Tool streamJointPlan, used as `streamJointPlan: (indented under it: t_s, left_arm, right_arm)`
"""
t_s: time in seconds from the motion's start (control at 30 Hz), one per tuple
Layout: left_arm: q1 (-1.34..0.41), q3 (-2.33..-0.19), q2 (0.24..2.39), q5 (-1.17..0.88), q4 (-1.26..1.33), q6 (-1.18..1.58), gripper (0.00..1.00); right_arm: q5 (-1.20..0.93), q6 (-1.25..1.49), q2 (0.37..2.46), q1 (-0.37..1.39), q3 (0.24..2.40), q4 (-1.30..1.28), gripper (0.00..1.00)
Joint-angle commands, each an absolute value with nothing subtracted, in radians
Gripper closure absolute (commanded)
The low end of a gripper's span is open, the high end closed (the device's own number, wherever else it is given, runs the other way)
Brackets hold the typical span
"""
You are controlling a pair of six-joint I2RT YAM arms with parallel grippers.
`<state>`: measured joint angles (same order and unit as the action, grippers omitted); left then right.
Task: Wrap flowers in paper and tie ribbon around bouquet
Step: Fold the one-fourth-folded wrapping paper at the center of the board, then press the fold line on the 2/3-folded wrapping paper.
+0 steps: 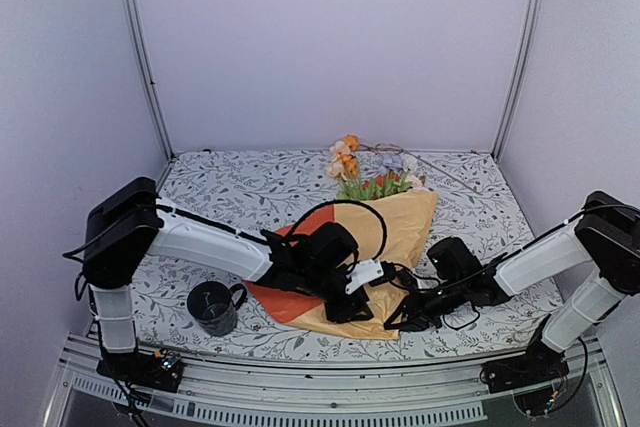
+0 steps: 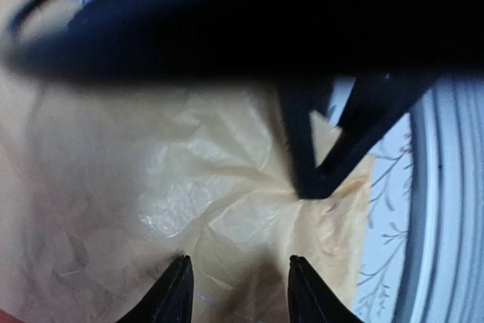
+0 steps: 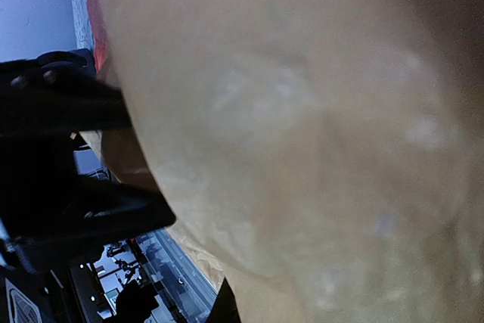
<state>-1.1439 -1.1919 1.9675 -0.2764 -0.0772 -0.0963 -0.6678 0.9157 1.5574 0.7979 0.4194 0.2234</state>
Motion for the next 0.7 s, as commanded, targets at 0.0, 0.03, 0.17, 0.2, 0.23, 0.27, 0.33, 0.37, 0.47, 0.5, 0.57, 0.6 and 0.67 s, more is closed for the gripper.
streamJointPlan:
  t_s: [0.0,0.03,0.17,0.2,0.23,0.27,0.33,0.37,0.47,0.5,0.57,0.6,0.67]
  left_arm:
    - [-1.149,-1.231,2.087,-0.176,-0.158,-0.09,0.57]
    - [-1.148,-1.233,2.095,-0.175,-0.167,-0.091,0.57]
    - [-1.149,-1.22,2.103,-0.212,-0.212,-0.109,0.57]
    - [-1.149,-1.214,2.103,-0.217,-0.22,-0.115,0.57]
    - [-1.15,-1.21,2.104,-0.223,-0.224,-0.117,0.57]
    - [-1.15,-1.205,2.105,-0.228,-0.226,-0.121,0.58]
    - [-1.15,-1.197,2.103,-0.239,-0.221,-0.122,0.58]
    - [-1.15,-1.195,2.103,-0.244,-0.216,-0.12,0.58]
    - [-1.15,-1.194,2.103,-0.248,-0.207,-0.115,0.58]
    - [-1.15,-1.196,2.101,-0.247,-0.205,-0.114,0.58]
    - [-1.15,-1.192,2.095,-0.241,-0.201,-0.112,0.58]
    - [-1.15,-1.187,2.093,-0.239,-0.197,-0.111,0.58]
    - [-1.15,-1.177,2.091,-0.241,-0.191,-0.109,0.58]
  right_arm:
    - [-0.631,0.91,1.529,0.804,0.429,0.124,0.96]
    - [-0.618,0.905,1.519,0.805,0.438,0.093,0.91]
    - [-0.511,0.849,1.435,0.755,0.49,-0.105,0.82]
    - [-0.492,0.83,1.403,0.721,0.494,-0.139,0.78]
    - [-0.474,0.814,1.376,0.677,0.498,-0.169,0.76]
    - [-0.456,0.787,1.356,0.627,0.506,-0.196,0.75]
    - [-0.411,0.721,1.35,0.523,0.542,-0.235,0.75]
    - [-0.395,0.687,1.374,0.469,0.561,-0.237,0.74]
    - [-0.382,0.6,1.466,0.327,0.656,-0.239,0.71]
    - [-0.377,0.567,1.482,0.292,0.686,-0.24,0.71]
    - [-0.354,0.515,1.484,0.273,0.745,-0.243,0.71]
    - [-0.37,0.492,1.477,0.274,0.762,-0.242,0.71]
    - [-0.459,0.461,1.457,0.283,0.776,-0.209,0.75]
